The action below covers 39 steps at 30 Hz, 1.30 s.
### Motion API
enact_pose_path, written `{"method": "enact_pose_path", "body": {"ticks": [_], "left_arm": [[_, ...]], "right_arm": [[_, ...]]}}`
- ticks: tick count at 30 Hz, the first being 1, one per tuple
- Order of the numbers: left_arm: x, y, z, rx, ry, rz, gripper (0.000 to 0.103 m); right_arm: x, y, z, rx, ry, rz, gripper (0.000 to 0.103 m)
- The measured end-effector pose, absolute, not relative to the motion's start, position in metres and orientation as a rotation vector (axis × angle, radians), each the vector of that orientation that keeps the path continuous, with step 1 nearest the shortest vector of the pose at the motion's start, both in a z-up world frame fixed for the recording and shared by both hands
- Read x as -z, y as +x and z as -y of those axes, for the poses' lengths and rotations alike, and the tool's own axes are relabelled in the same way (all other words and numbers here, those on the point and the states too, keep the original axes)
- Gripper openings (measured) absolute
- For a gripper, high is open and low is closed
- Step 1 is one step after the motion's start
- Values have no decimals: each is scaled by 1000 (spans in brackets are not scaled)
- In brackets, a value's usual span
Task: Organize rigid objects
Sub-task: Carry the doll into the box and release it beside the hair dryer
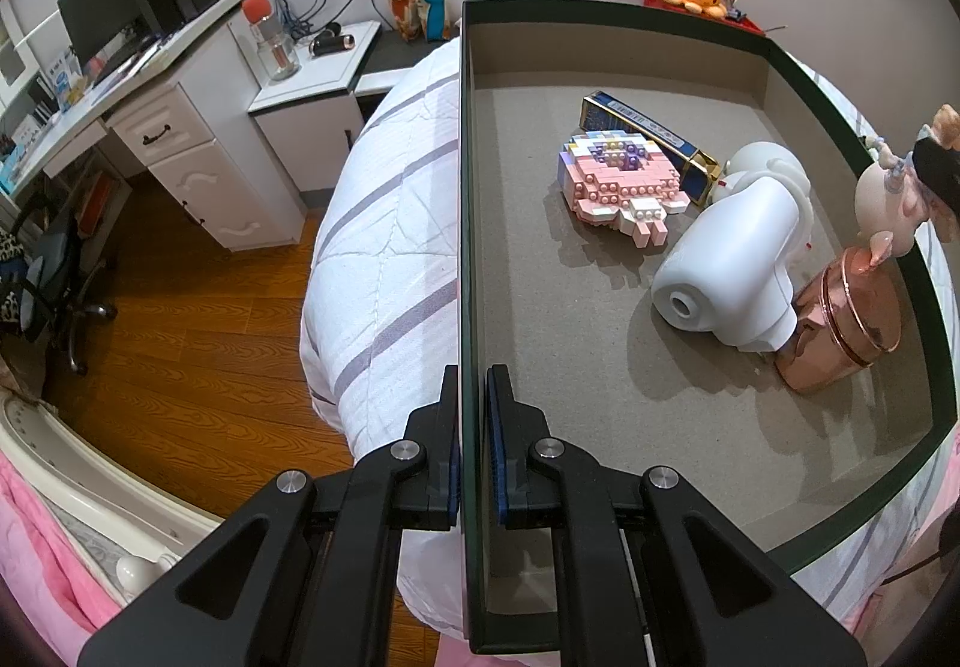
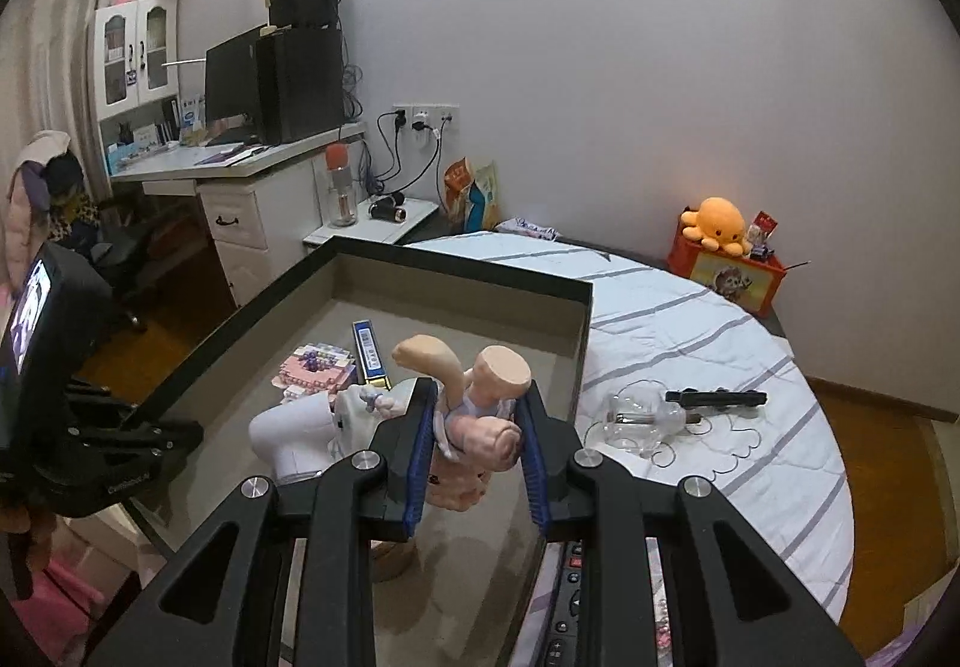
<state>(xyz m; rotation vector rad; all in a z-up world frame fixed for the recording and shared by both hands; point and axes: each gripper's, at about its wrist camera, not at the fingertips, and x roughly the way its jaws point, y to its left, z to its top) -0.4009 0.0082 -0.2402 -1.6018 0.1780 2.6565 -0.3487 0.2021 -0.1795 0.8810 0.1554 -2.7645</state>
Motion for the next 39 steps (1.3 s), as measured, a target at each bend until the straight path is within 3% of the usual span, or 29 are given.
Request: {"method": "enact_pose_path", "body": {"ticks": [22,29,30,32,34,39], "left_arm": [[240,-401,-5,-2656,-1603,-175,7],[240,-401,-6,-2655,-1601,-177,7],[240,-401,-6,-2655,-1601,-178,7],[240,-401,-5,-2654,-1601,-173,7],[240,-401,-5,-2655,-1600,-174,7],[241,-401,-6,-2655,-1599,-173,7]], "right_arm": [[223,-380,-166,2385,1145,68,27],[230,-376,-141,2304,1161,32,29],[229,-376,-140,2320,1157,16,30],[225,-376,-141,2404,1155,-42,51],[219,-373,-146,2475,1128,-82,64],[195,-366,-179,2592,1022,-15,66]]}}
